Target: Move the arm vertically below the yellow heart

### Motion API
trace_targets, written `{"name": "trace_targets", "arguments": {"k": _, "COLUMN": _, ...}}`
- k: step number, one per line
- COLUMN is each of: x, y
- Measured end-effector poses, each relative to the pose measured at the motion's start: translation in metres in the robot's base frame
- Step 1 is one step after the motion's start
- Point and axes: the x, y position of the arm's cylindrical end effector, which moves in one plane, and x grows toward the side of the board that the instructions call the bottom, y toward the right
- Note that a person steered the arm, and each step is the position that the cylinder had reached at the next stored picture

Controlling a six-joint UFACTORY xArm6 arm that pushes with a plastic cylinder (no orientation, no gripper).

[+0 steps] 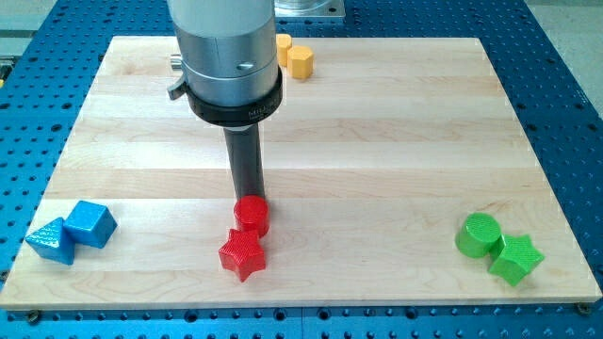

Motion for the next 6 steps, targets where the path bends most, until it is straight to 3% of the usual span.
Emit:
{"name": "trace_targets", "arguments": {"k": 1, "x": 0.004, "y": -0.007}}
{"name": "trace_targets", "arguments": {"k": 3, "x": -0.055, "y": 0.007}}
{"name": "trace_targets", "arguments": {"k": 6, "x": -0.066, "y": 0.028}}
